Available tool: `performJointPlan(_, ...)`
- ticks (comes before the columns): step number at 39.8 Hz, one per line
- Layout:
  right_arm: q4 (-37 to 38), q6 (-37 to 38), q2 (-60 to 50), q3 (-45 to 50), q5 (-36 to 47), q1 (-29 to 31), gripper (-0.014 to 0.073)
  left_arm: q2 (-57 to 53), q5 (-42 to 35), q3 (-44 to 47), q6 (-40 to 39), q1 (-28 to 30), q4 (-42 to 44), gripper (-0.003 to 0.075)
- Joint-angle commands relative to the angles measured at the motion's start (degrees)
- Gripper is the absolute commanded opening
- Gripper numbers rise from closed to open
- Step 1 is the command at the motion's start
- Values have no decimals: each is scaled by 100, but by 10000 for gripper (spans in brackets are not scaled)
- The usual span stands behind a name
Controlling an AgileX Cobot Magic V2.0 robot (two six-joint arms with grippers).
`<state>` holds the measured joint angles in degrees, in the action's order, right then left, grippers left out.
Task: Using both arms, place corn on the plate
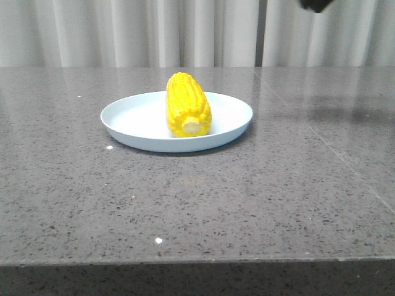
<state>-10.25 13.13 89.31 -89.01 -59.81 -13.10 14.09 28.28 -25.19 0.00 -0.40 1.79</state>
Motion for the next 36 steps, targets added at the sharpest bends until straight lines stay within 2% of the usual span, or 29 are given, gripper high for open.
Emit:
performJointPlan(1,-20,-158,-624,311,357,347,-69,55,-466,-155,0,-10,-3,-20)
performJointPlan(7,757,-182,-1213,1107,599,729,-62,55,-466,-155,0,-10,-3,-20)
performJointPlan(11,1391,-182,-1656,1652,776,727,-62,55,-466,-155,0,-10,-3,-20)
performJointPlan(15,1714,-182,-2197,2297,1334,708,-62,55,-466,-155,0,-10,-3,-20)
performJointPlan(21,1735,-182,-3100,3407,2211,708,-62,55,-466,-155,0,-10,-3,-20)
performJointPlan(29,1716,-177,-4836,4889,3555,692,-62,55,-466,-155,0,-10,-3,-20)
performJointPlan(36,1688,-177,-6120,5700,3940,692,-62,55,-466,-155,0,-10,-3,-20)
